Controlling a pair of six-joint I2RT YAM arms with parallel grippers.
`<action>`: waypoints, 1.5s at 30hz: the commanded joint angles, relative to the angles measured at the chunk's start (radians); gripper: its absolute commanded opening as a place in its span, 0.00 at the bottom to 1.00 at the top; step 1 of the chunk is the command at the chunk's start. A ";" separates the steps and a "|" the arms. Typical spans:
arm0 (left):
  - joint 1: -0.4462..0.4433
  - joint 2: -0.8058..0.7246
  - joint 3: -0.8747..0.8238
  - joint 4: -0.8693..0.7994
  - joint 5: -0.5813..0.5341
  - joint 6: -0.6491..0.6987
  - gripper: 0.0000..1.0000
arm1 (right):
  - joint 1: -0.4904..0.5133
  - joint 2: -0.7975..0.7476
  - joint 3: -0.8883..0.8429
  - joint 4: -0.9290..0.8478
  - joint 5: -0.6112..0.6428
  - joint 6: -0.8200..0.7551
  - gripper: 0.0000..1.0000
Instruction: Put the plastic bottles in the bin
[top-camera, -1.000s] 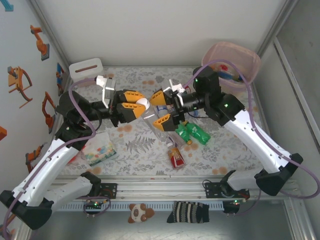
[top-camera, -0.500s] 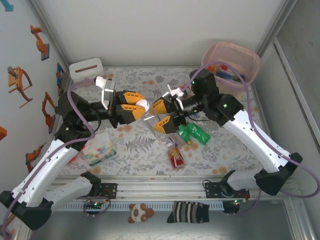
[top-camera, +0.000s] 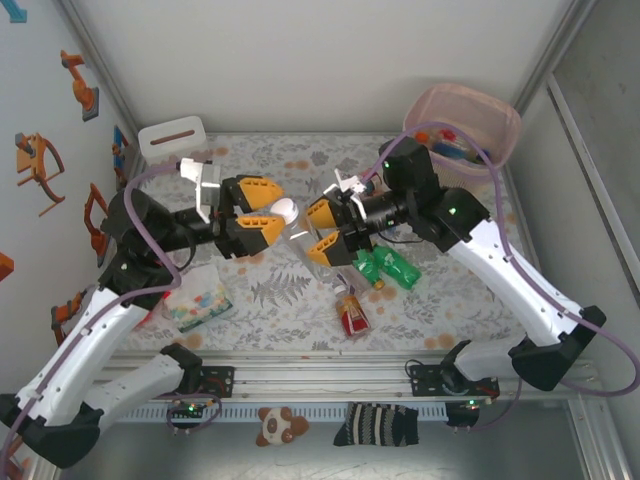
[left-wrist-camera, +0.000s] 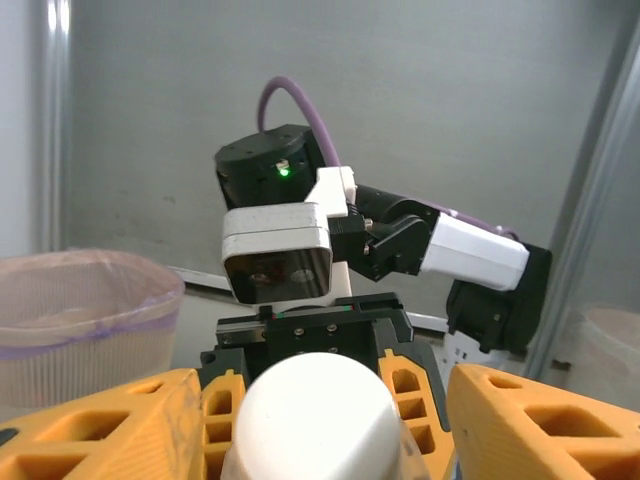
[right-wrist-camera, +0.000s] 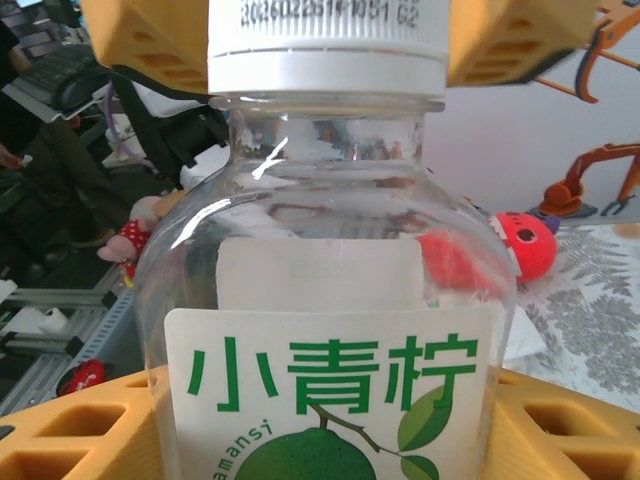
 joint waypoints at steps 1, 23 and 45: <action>0.001 -0.051 0.004 -0.055 -0.120 0.077 0.70 | -0.022 -0.032 0.059 -0.023 0.099 0.023 0.58; 0.006 -0.089 -0.076 -0.088 -0.300 0.093 0.74 | -0.504 0.172 0.385 -0.168 0.952 0.452 0.46; 0.005 -0.042 -0.158 -0.002 -0.290 0.028 0.73 | -0.704 0.508 0.524 -0.309 1.220 0.601 0.41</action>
